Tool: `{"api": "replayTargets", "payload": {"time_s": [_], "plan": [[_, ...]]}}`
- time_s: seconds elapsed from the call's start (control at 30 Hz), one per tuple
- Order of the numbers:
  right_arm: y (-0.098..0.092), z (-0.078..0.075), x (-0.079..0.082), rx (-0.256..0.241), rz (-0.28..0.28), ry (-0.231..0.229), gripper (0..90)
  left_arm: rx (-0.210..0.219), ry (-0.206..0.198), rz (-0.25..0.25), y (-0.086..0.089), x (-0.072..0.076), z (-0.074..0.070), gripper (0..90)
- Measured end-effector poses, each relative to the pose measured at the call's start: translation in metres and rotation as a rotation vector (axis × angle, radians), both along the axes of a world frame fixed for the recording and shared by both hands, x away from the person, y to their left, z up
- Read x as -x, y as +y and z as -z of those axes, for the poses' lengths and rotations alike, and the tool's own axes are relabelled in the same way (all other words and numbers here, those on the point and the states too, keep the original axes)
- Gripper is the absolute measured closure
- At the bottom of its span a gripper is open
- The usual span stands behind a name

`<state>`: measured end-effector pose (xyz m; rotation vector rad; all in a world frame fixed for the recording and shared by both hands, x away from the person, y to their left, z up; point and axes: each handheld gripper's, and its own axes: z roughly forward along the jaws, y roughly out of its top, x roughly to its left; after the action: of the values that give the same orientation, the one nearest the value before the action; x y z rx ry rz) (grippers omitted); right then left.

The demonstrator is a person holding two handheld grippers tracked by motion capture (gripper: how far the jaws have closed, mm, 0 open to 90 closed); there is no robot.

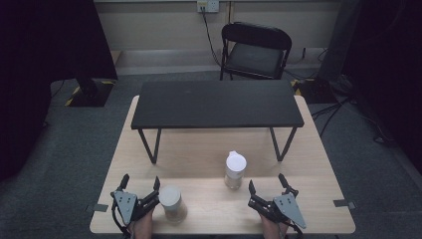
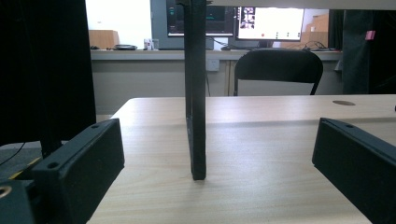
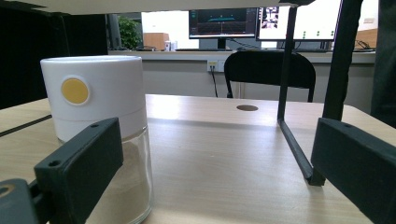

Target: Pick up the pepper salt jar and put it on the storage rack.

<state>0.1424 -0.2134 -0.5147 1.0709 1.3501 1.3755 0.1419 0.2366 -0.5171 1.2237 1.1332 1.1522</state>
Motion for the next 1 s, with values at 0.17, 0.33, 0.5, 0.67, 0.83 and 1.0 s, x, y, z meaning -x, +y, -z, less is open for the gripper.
{"api": "replayTargets", "payload": {"time_s": [0.17, 0.33, 0.5, 0.67, 0.83, 1.0], "plan": [[-0.0001, 0.0001, 0.0001, 0.0, 0.0, -0.001, 1.2, 0.002, 0.001, 0.002, 0.0004, -0.0001, -0.0001, 1.7], [-0.0003, -0.0001, -0.0001, 0.0, -0.001, 0.001, 1.2, 0.001, 0.003, -0.009, -0.0016, -0.0001, -0.0005, 0.5], [-0.0005, -0.0002, -0.0002, 0.0, -0.002, 0.001, 1.2, 0.002, 0.001, -0.002, -0.0002, -0.0004, -0.0001, 0.3], [-0.0005, -0.0003, -0.0003, 0.0, -0.002, 0.001, 1.2, 0.0, 0.008, 0.004, 0.0005, -0.0018, -0.0015, 0.1], [-0.0008, -0.0004, -0.0004, -0.001, -0.003, 0.002, 1.2, 0.0, 0.019, 0.015, 0.0021, -0.0029, -0.0035, 0.1], [-0.001, -0.0002, -0.0003, -0.001, -0.005, 0.001, 1.2, 0.011, 0.017, 0.02, 0.0029, -0.0036, -0.0067, 0.2]]}}
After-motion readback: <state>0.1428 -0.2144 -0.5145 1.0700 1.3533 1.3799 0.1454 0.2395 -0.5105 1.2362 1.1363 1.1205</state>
